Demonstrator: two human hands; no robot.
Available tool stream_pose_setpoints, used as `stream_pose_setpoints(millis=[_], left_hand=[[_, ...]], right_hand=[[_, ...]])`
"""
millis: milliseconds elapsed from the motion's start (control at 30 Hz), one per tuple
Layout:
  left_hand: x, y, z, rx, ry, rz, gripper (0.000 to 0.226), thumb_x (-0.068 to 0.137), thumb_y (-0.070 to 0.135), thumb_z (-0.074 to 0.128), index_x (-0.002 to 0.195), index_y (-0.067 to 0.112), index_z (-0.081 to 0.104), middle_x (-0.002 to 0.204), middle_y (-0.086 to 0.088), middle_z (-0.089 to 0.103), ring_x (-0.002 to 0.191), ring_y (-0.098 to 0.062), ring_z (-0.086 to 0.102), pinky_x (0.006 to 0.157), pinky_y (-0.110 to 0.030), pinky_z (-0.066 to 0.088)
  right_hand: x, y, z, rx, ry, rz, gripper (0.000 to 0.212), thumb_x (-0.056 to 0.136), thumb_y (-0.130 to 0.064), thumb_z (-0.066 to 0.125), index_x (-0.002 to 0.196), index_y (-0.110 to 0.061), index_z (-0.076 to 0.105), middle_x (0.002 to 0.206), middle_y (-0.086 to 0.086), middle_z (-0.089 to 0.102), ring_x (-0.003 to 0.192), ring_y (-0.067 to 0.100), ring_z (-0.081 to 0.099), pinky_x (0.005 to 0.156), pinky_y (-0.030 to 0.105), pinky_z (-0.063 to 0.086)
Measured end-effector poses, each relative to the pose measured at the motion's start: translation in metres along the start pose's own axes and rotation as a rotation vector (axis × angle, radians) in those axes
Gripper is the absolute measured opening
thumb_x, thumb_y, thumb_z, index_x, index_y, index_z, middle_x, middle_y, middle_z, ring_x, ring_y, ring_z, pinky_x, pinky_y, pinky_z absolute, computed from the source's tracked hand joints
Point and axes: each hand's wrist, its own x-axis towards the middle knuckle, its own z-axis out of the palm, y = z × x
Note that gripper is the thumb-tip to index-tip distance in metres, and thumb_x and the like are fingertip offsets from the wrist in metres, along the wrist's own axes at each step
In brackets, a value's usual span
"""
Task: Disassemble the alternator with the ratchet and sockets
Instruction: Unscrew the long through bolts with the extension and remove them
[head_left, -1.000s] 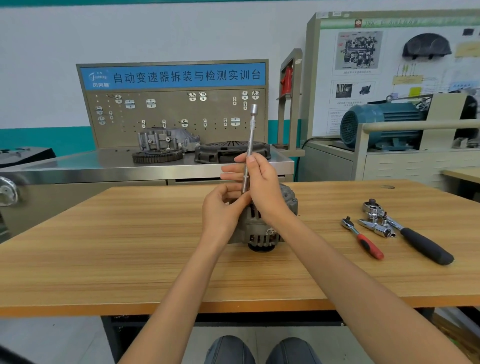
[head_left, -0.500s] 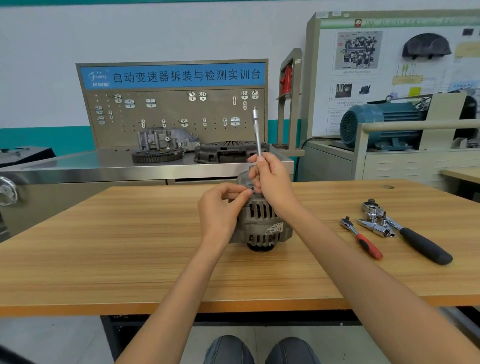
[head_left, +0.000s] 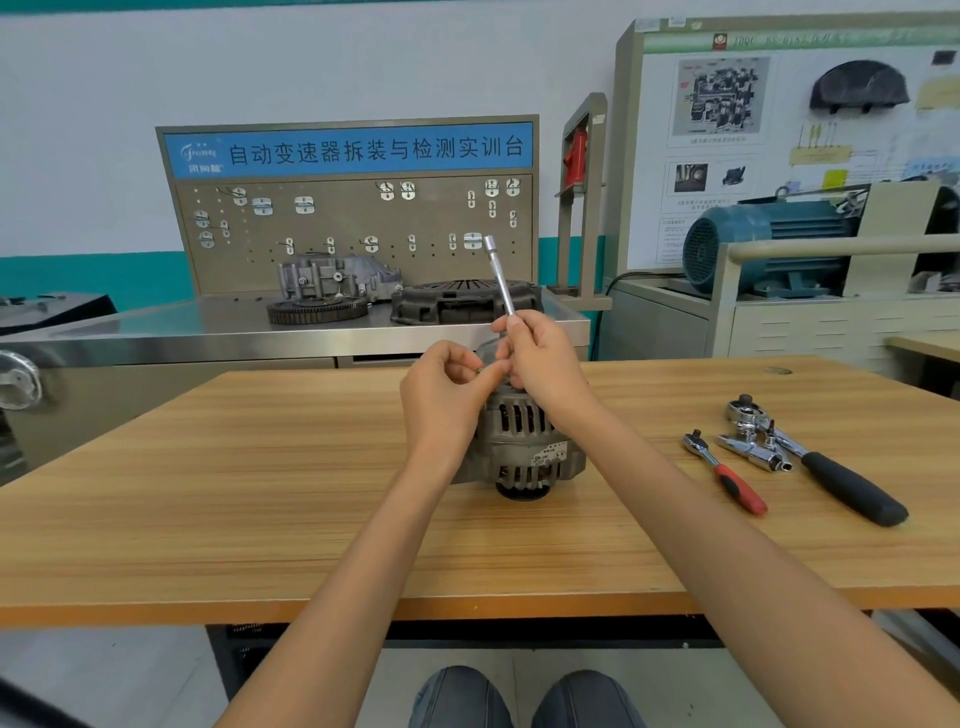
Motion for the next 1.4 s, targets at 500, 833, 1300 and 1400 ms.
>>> stream_pose_setpoints(millis=[500,833,1300,1400], left_hand=[[0.046,-0.074,-0.054,0.052,-0.092,-0.371,0.016,0.084,0.017,0.072,0.083,0.004,0.065,0.065,-0.007,0.062,0.042,-0.008,0.056,0.056,-0.03,0.056],[0.031,-0.141,-0.034,0.603,-0.266,-0.222,0.017,0.088,0.021,0.069,0.088,0.005,0.074,0.087,-0.009,0.072,0.079,-0.018,0.061,0.067,-0.025,0.04],[0.04,-0.147,-0.036,0.492,-0.224,-0.17,0.029,0.094,0.033,0.059,0.106,0.008,0.067,0.097,-0.003,0.066,0.089,-0.016,0.058,0.077,-0.03,0.046],[0.037,-0.113,-0.025,0.276,-0.08,-0.125,0.035,0.1,0.031,0.047,0.119,0.006,0.062,0.111,-0.007,0.066,0.099,-0.017,0.058,0.083,-0.029,0.044]], right_hand=[[0.001,0.004,0.001,0.024,-0.013,0.012,0.021,0.101,-0.015,0.036,0.097,-0.014,0.057,0.065,-0.003,0.054,0.048,0.005,0.04,0.044,0.017,0.033],[0.0,0.005,-0.004,0.097,-0.007,0.025,0.023,0.102,-0.015,0.036,0.095,-0.014,0.058,0.065,-0.001,0.052,0.041,0.0,0.039,0.039,0.014,0.031],[0.014,0.003,-0.037,0.772,0.03,0.225,0.025,0.103,-0.012,0.03,0.096,-0.005,0.053,0.057,0.0,0.05,0.045,0.008,0.039,0.044,0.02,0.031],[0.016,0.006,-0.043,0.751,0.045,0.236,0.025,0.103,-0.013,0.03,0.096,-0.006,0.052,0.059,0.001,0.049,0.046,0.008,0.041,0.045,0.02,0.032]])
